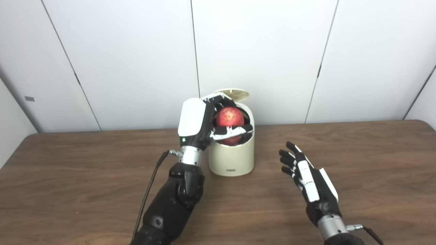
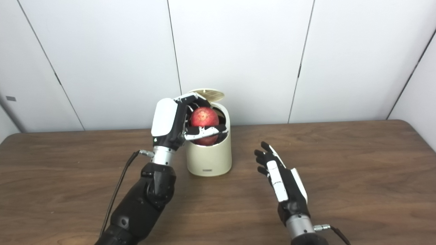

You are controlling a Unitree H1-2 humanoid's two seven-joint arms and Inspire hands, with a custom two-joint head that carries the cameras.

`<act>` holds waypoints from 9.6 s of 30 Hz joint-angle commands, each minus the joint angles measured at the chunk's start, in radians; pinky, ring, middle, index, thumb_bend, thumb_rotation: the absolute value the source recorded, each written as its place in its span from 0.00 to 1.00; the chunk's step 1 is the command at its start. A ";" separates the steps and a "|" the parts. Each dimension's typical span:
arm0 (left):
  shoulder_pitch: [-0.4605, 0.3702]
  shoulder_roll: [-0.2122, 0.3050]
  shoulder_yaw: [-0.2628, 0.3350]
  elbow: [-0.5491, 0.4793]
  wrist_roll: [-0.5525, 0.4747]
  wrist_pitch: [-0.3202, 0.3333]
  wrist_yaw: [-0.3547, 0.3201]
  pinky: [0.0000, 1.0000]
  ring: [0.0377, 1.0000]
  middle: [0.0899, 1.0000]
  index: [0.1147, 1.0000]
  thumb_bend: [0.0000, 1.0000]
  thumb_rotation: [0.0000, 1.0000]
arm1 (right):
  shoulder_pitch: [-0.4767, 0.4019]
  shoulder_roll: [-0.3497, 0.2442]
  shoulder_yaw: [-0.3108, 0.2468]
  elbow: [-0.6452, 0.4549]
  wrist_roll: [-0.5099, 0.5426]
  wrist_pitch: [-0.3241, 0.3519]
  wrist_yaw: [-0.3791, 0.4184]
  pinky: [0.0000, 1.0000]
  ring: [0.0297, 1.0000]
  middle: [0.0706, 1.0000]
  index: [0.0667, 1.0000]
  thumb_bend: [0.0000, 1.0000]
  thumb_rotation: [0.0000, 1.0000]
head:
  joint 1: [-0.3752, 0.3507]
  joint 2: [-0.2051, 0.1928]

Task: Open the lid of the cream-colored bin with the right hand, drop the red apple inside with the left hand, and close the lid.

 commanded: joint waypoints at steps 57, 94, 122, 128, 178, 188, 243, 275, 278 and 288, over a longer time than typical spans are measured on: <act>0.004 0.014 0.003 -0.060 -0.009 -0.046 0.105 0.37 0.43 0.44 0.42 0.48 0.00 | -0.034 -0.024 0.008 -0.055 0.013 0.028 0.009 0.85 0.83 0.77 0.82 0.53 1.00 | 0.020 0.016; 0.529 0.064 0.272 -0.674 -0.550 0.213 -0.478 0.83 0.86 0.89 0.92 0.57 0.79 | -0.271 -0.130 0.044 0.119 -0.228 -0.138 -0.013 0.80 0.88 0.90 0.86 0.57 1.00 | 0.028 0.017; 0.620 0.013 0.313 -0.596 -0.649 0.189 -0.480 0.98 0.97 0.97 0.97 0.65 0.93 | -0.596 -0.169 0.118 0.235 -0.368 -0.080 0.031 0.70 0.85 0.90 0.87 0.53 1.00 | 0.030 0.024; 0.620 0.015 0.312 -0.596 -0.648 0.190 -0.484 0.99 0.97 0.96 0.97 0.63 0.94 | -0.639 -0.176 0.154 0.246 -0.422 -0.055 0.069 0.83 0.90 0.89 0.85 0.51 1.00 | 0.032 0.024; 0.590 -0.006 0.293 -0.610 -0.644 0.228 -0.487 0.97 0.97 0.96 0.96 0.61 0.92 | -0.559 -0.279 0.273 0.147 -0.699 -0.151 0.225 0.93 1.00 0.93 0.68 0.51 0.92 | 0.040 0.065; 0.586 -0.006 0.293 -0.614 -0.650 0.243 -0.490 1.00 0.98 0.96 0.97 0.58 0.88 | -0.518 -0.291 0.319 0.112 -0.819 -0.161 0.275 0.99 1.00 0.94 0.67 0.53 0.86 | 0.039 0.064; 0.564 -0.036 0.325 -0.606 -0.697 0.186 -0.474 0.94 0.94 0.93 0.94 0.62 0.95 | -0.466 -0.255 0.222 0.016 -0.854 -0.123 0.406 0.97 1.00 0.96 0.89 0.58 1.00 | 0.075 0.063; 0.764 0.053 0.437 -0.790 -0.843 0.240 -0.535 1.00 1.00 0.98 1.00 0.55 1.00 | -0.125 -0.092 -0.182 0.147 -0.026 -0.161 0.172 0.98 0.99 0.98 0.97 0.56 1.00 | 0.075 0.103; 0.779 0.050 0.450 -0.779 -0.861 0.224 -0.533 1.00 0.99 0.99 1.00 0.56 0.99 | -0.103 -0.084 -0.171 0.153 -0.025 -0.181 0.142 0.97 0.97 0.97 0.98 0.58 1.00 | 0.072 0.109; 0.818 0.025 0.457 -0.717 -0.853 0.133 -0.521 0.99 0.98 0.98 0.97 0.59 0.96 | -0.031 -0.052 -0.177 0.154 0.050 -0.209 0.084 0.99 0.98 0.97 0.97 0.59 1.00 | 0.066 0.133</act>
